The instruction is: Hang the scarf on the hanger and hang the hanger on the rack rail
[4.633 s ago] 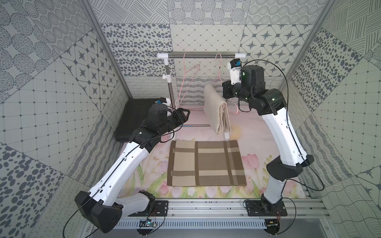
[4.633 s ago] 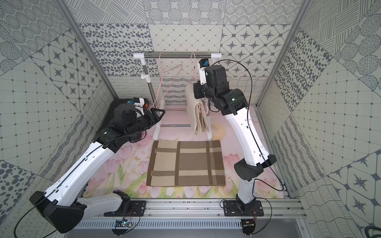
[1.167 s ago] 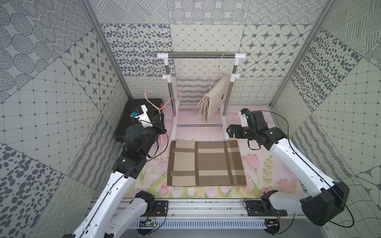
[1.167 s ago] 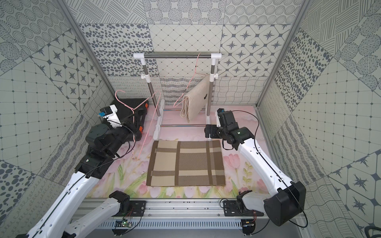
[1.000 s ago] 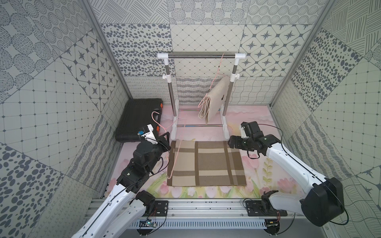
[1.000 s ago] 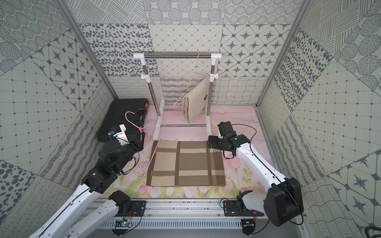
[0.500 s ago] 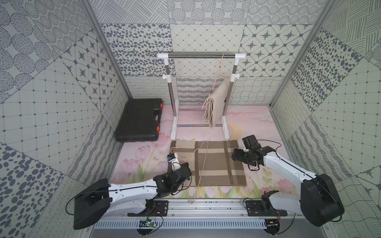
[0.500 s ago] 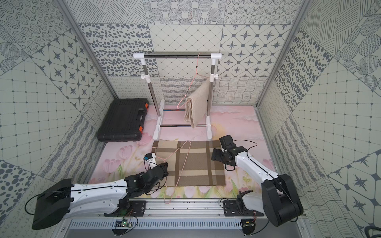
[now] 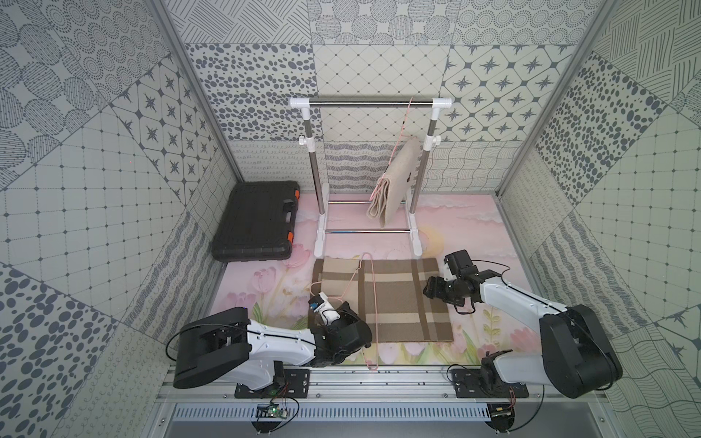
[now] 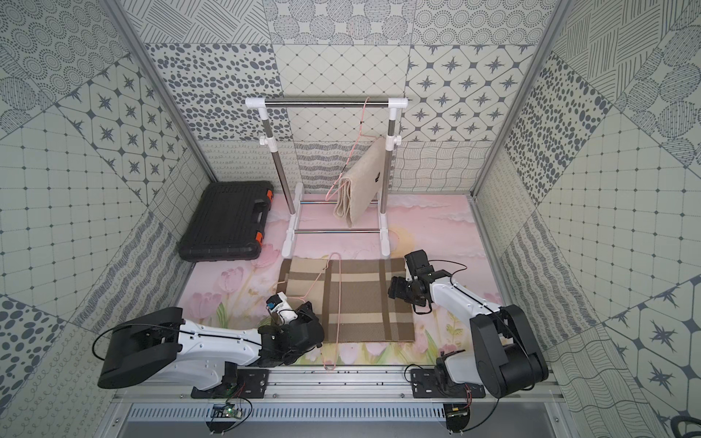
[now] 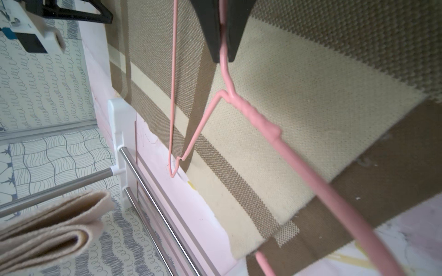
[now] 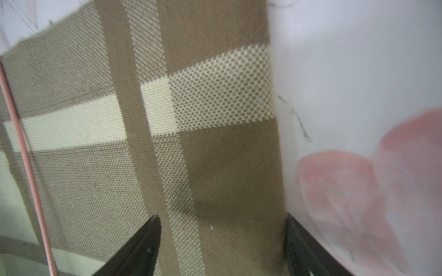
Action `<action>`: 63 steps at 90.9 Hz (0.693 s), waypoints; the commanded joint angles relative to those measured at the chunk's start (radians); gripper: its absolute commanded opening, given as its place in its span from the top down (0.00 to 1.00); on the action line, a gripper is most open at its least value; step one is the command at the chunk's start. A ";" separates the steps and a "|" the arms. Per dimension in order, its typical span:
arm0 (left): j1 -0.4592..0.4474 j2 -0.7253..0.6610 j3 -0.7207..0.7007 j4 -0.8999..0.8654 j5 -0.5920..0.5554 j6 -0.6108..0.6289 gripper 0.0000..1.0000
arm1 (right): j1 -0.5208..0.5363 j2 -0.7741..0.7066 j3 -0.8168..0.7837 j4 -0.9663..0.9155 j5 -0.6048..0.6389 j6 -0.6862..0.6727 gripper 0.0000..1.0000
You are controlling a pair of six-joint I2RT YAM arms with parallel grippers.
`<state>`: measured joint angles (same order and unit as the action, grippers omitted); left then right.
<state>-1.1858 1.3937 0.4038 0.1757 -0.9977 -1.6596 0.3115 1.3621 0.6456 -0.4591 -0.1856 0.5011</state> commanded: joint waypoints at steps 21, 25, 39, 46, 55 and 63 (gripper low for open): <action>0.058 0.148 -0.086 0.321 -0.065 0.143 1.00 | -0.002 -0.012 -0.018 0.027 -0.087 -0.024 0.59; 0.069 0.169 -0.098 0.422 -0.041 0.214 1.00 | 0.000 -0.032 -0.016 0.019 -0.090 -0.022 0.73; 0.081 0.171 -0.074 0.446 0.015 0.317 1.00 | 0.071 -0.102 0.087 -0.072 -0.097 -0.015 1.00; 0.082 0.154 -0.068 0.415 0.023 0.328 1.00 | 0.161 -0.095 0.206 -0.119 -0.103 -0.006 1.00; 0.081 0.112 -0.062 0.329 0.021 0.303 1.00 | 0.275 -0.017 0.355 -0.112 -0.150 0.040 1.00; 0.078 0.078 -0.056 0.258 0.011 0.285 1.00 | 0.373 0.092 0.462 -0.046 -0.168 0.079 1.00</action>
<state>-1.1118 1.5211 0.3325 0.4911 -0.9901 -1.4521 0.5919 1.3548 0.9928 -0.5858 -0.2962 0.5255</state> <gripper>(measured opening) 0.064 0.061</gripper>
